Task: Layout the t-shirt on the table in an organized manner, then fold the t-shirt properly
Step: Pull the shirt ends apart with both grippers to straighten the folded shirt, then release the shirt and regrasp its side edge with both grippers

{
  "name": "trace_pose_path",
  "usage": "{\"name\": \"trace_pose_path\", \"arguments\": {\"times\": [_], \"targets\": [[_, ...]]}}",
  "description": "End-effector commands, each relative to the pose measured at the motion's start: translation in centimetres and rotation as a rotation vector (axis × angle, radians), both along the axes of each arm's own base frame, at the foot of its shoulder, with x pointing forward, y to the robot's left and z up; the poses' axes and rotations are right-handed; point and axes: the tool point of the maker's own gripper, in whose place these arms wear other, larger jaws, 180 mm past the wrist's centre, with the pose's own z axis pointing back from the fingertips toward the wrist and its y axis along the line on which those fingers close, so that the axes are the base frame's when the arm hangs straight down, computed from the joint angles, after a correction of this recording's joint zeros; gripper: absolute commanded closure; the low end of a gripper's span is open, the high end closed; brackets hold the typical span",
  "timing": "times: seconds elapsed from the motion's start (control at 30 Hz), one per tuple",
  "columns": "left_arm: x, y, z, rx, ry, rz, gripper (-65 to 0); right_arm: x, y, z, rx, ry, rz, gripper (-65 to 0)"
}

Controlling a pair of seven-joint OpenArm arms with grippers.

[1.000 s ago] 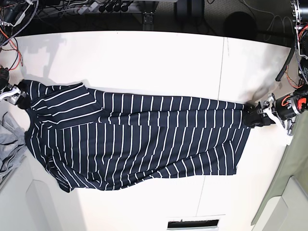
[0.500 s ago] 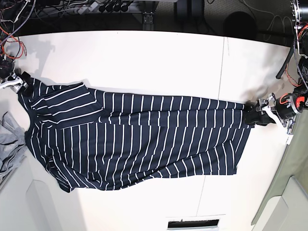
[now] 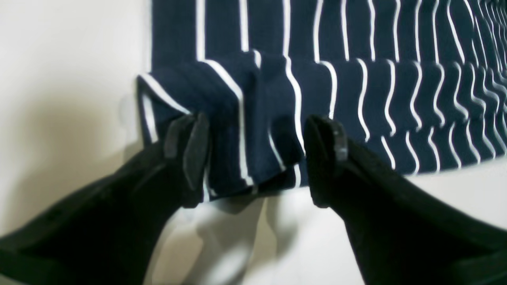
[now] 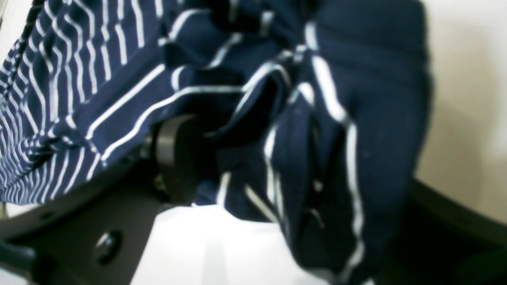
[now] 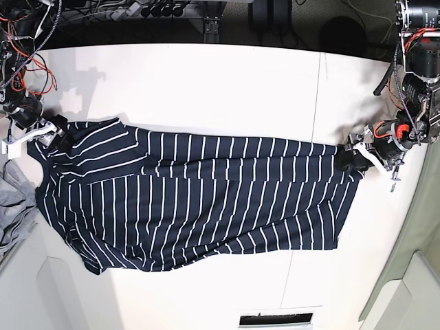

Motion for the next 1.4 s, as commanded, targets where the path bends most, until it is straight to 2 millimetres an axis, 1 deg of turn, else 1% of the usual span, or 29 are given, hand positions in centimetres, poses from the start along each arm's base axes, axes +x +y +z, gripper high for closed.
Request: {"name": "trace_pose_path", "arguments": {"times": [0.0,0.03,0.07,0.1,0.17,0.2,0.27,0.33,0.43,0.57,0.7,0.77,0.87,0.93,1.07,1.2,1.3,1.33,1.37], "targets": [[0.5,1.1,0.2,0.041,0.007,0.025,-40.2,0.8,0.0,0.8,-0.007,-0.021,0.012,-41.4],[0.5,1.3,0.1,0.05,0.003,0.035,-38.0,1.0,0.2,0.9,-0.002,-0.025,0.014,-37.6],[0.6,1.4,0.1,0.06,-0.001,0.039,-33.5,1.2,0.5,0.9,0.003,-0.029,0.016,-30.7],[0.6,1.5,0.1,0.067,-0.005,0.037,-26.0,1.4,0.7,1.0,0.007,-0.036,0.021,-21.4],[0.6,1.6,0.1,0.086,0.001,0.027,-5.4,1.4,0.9,1.0,0.009,-0.037,0.023,0.0],[0.5,1.7,0.0,0.097,0.009,0.019,0.0,1.2,1.0,1.0,0.009,-0.026,0.03,0.0],[0.1,1.7,0.0,0.1,0.027,-0.02,0.0,0.7,1.3,0.9,0.016,0.004,0.06,0.0],[-0.4,1.3,0.4,0.087,0.037,-0.082,0.0,0.4,1.9,1.4,0.031,0.011,0.105,0.0],[-1.2,1.4,1.9,0.046,0.017,-0.123,0.0,-0.5,1.7,2.2,0.031,0.017,0.12,0.0],[-4.0,2.1,3.3,0.086,0.033,-0.184,0.0,-3.2,1.0,2.8,-0.025,0.025,0.135,0.0],[-6.2,1.5,4.5,0.154,0.034,-0.282,0.0,-5.7,0.9,2.9,-0.067,0.048,0.16,0.0],[-7.4,1.2,4.9,0.179,0.036,-0.322,0.0,-7.2,0.7,2.8,-0.092,0.07,0.174,0.0],[-8.8,1.7,5.5,0.207,0.045,-0.306,0.0,-9.6,0.1,3.0,-0.12,0.098,0.193,0.0],[-9.4,2.4,5.9,0.217,0.044,-0.289,0.0,-10.6,-0.4,3.4,-0.144,0.106,0.2,0.0],[-10.6,3.1,6.0,0.208,0.051,-0.282,0.0,-11.3,-1.3,3.8,-0.176,0.105,0.2,0.0],[-11.0,2.5,5.8,0.167,0.063,-0.274,-0.6,-11.0,-1.4,4.0,-0.181,0.092,0.196,0.0],[-10.8,2.0,6.0,0.136,0.049,-0.265,-12.6,-10.7,-1.4,4.1,-0.183,0.082,0.192,-22.3],[-10.8,2.0,6.1,0.131,0.047,-0.264,-16.3,-10.8,-1.4,4.1,-0.183,0.082,0.192,-28.1],[-10.8,2.0,6.1,0.131,0.047,-0.264,-19.6,-10.8,-1.4,4.1,-0.184,0.084,0.193,-32.0]]}}
